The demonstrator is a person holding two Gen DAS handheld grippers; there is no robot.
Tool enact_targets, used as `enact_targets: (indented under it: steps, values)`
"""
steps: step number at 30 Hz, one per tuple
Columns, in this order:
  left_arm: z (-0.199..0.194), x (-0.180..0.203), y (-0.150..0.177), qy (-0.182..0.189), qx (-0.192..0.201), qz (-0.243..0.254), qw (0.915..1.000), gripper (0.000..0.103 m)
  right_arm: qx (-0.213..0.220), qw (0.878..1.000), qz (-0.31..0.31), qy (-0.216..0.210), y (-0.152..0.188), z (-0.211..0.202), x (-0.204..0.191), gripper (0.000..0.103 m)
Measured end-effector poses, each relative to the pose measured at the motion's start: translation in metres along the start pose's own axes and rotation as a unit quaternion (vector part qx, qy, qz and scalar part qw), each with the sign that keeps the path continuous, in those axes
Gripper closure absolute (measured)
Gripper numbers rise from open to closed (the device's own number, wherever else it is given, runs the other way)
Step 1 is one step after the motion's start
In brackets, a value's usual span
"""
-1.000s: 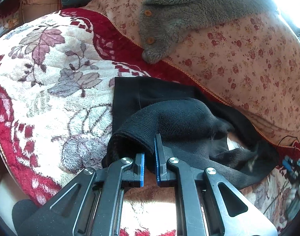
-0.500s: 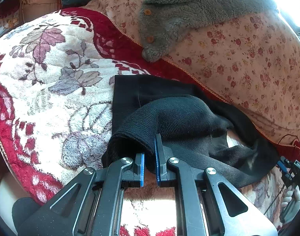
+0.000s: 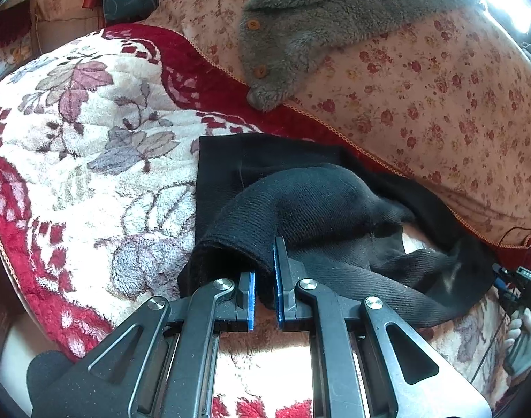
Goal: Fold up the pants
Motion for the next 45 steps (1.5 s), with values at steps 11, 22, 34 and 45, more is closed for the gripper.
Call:
enact_targets:
  steps: [11,22,34,45]
  values:
    - [-0.023,0.006,-0.006,0.056,-0.002,-0.010,0.9984,0.096,0.093,0.992,-0.064,-0.057,0.007,-0.074,-0.052,0.099]
    - [-0.054,0.007,0.017,0.086,-0.004,0.030,0.9959,0.096,0.122,0.990,-0.054,-0.045,0.070,-0.186,-0.031,0.099]
    - [-0.041,-0.040,0.049,0.114,-0.048,-0.049,0.9911,0.093,0.078,0.993,0.029,0.083,0.130,-0.185,0.056,0.091]
    - [-0.030,-0.050,0.065,0.149,-0.074,-0.112,0.9797,0.052,0.021,0.997,-0.075,-0.013,0.154,-0.171,-0.047,0.071]
Point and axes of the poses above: each gripper's, at about its wrist camera, not at the fingertips, and z roughly the way its jaws point, x to its right, y to its underside, the point moved 8 cm from there along z, roughly the way its jaws point, and after that the axes turned 4 degrees about -y, right-handed, at the moved point
